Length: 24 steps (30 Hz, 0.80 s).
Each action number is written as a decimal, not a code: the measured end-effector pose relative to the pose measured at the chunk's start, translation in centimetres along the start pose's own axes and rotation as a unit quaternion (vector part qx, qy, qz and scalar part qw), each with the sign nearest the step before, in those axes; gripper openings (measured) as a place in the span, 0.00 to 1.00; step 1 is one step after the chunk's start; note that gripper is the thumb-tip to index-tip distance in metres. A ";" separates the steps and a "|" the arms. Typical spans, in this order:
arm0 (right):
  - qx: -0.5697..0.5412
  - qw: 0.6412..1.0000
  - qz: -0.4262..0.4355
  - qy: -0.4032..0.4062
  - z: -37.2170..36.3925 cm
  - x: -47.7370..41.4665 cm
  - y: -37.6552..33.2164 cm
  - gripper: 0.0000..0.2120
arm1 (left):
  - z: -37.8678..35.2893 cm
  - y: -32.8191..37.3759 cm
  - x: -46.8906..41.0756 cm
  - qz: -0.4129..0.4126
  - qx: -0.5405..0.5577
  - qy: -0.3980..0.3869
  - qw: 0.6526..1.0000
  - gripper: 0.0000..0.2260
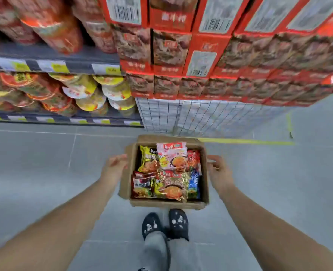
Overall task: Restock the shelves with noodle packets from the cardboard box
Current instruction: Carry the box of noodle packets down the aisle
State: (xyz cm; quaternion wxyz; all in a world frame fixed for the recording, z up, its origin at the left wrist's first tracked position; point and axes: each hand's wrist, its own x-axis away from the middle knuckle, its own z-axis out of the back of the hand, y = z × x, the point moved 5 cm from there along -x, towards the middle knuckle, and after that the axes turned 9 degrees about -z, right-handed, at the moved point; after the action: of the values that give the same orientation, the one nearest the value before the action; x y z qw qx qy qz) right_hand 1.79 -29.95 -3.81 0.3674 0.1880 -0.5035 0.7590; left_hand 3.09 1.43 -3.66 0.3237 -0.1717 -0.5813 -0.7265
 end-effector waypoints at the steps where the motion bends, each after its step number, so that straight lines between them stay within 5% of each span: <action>1: 0.006 1.000 -0.014 -0.003 -0.7 -1.1 1.4 0.07 | -0.9 -1.1 -0.7 0.009 0.014 -0.009 1.000 0.08; 8: 0.110 0.991 -0.060 0.047 -4.6 -9.5 13.0 0.17 | -5.1 -14.2 -10.2 0.068 0.084 0.051 0.993 0.15; 13: 0.158 0.983 -0.065 0.072 -6.1 -15.4 18.5 0.19 | -7.0 -19.4 -15.4 -0.006 -0.100 0.047 0.994 0.17; 16: 0.161 0.982 -0.073 0.072 -6.8 -18.4 20.3 0.19 | -6.7 -21.4 -18.0 -0.054 -0.265 -0.002 0.963 0.20; 24: 0.191 0.976 -0.065 0.078 -7.4 -20.1 21.1 0.25 | -4.9 -23.5 -20.1 -0.094 -0.336 -0.067 0.935 0.32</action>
State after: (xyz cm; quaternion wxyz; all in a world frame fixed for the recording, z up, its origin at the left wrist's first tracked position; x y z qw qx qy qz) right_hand -0.13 -35.37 -33.31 0.4115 0.2267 -0.3060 0.8280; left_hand 2.72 4.89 -34.79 0.1378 -0.2630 -0.3366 -0.8936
